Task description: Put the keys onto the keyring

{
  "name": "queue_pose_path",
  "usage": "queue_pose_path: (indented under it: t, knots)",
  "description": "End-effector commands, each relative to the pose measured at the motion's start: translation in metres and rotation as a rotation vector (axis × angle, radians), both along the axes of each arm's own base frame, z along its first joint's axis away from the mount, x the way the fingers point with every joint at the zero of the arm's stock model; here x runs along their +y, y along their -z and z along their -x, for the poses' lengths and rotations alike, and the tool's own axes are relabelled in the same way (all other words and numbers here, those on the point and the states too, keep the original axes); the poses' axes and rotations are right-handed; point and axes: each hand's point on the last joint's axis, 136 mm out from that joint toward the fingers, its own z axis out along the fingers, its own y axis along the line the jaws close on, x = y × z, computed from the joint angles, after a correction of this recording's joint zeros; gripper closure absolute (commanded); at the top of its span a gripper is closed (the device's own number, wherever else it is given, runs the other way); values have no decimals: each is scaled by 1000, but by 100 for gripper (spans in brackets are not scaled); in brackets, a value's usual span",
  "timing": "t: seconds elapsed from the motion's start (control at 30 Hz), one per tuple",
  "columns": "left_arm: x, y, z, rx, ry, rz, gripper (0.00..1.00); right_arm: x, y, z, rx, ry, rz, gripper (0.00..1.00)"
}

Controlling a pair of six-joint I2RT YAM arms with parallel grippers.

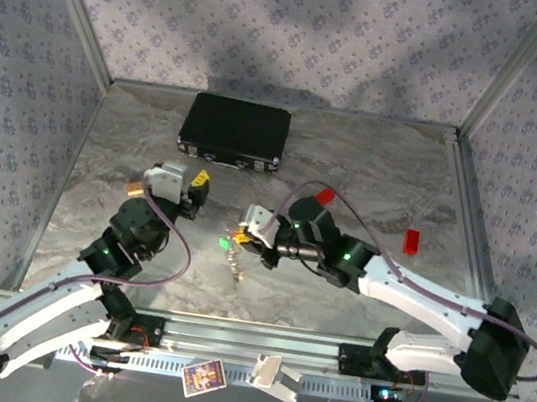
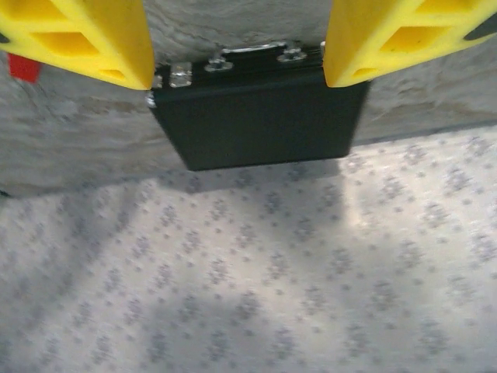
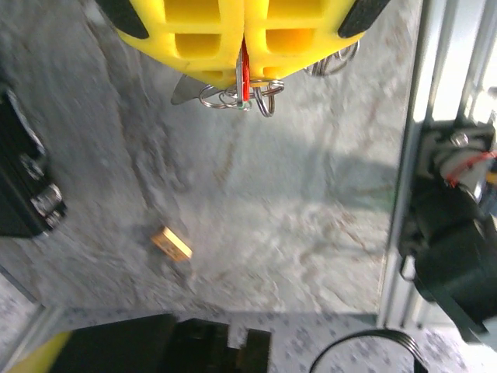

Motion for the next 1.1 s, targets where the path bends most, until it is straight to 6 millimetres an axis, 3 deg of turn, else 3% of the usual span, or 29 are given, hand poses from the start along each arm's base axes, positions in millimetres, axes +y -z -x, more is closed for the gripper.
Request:
queue_pose_path:
  t: [0.0,0.13,0.33,0.67,0.93,1.07]
  knots:
    - [36,-4,0,37,-162,87,37,27,-17,-6,14,-4,-120,100]
    - [49,17,-4,113,-206,109,34,24,43,-29,-21,75,63,100]
    - [50,48,-10,188,-209,98,34,-24,97,-40,-135,97,408,100]
    - [53,85,-22,279,-234,-2,32,-98,161,-45,-273,67,868,100]
    - [67,94,-31,290,-296,-27,30,-142,205,-40,-280,23,1138,100]
    - [76,98,-32,294,-324,-35,30,-157,215,-34,-243,4,1206,87]
